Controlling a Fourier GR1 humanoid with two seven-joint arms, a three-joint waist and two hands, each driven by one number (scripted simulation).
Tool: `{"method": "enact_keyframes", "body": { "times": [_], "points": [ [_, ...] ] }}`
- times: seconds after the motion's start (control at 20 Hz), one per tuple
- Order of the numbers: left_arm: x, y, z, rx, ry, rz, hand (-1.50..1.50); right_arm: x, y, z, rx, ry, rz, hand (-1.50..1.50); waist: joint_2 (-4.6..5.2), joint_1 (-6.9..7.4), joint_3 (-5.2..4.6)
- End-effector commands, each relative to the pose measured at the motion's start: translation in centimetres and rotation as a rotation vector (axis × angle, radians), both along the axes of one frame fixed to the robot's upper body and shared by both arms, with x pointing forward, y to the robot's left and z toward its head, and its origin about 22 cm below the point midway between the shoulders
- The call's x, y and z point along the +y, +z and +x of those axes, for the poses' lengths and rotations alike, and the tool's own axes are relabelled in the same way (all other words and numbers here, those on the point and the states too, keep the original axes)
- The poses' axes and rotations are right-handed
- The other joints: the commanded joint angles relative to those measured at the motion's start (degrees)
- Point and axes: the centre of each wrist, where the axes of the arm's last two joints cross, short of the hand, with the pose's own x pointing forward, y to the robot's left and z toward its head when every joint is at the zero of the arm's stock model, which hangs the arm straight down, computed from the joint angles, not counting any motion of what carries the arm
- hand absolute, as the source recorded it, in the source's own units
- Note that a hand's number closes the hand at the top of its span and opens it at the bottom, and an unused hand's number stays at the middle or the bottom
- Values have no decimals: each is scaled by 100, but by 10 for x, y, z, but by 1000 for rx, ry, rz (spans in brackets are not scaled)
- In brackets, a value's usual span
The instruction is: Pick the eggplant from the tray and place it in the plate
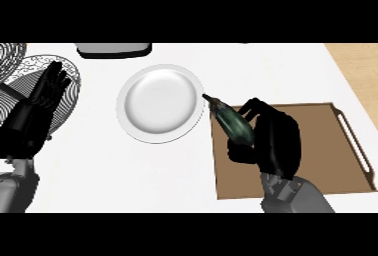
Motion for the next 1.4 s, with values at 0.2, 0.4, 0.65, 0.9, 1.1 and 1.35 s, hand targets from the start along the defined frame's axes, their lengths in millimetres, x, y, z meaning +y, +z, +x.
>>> {"method": "enact_keyframes", "body": {
  "times": [0.2, 0.4, 0.65, 0.9, 1.1, 1.35],
  "points": [
    [-2, 21, 6, -31, -53, 5, 0, 71, 62, -26, -73, 31, 33, 150, 125, 342, 16],
    [-13, 10, 11, -24, -77, -5, 0, 92, 75, 17, -59, 46, 61, 150, 150, 408, 15],
    [-36, 13, 12, -18, -94, -19, 0, 107, 51, 53, -55, 35, 118, 150, 173, 526, 17],
    [-28, 25, 20, -48, -97, -12, 0, 114, 36, 78, 10, 29, 154, 150, 180, 531, 16],
    [-36, 13, 33, -38, -84, 7, 0, 124, 43, 108, 12, 1, 118, 150, 213, 567, 13],
    [-28, 20, 29, -37, -138, -2, 0, 117, 19, 133, 50, -50, 56, 150, 257, 812, 12]
  ]
}}
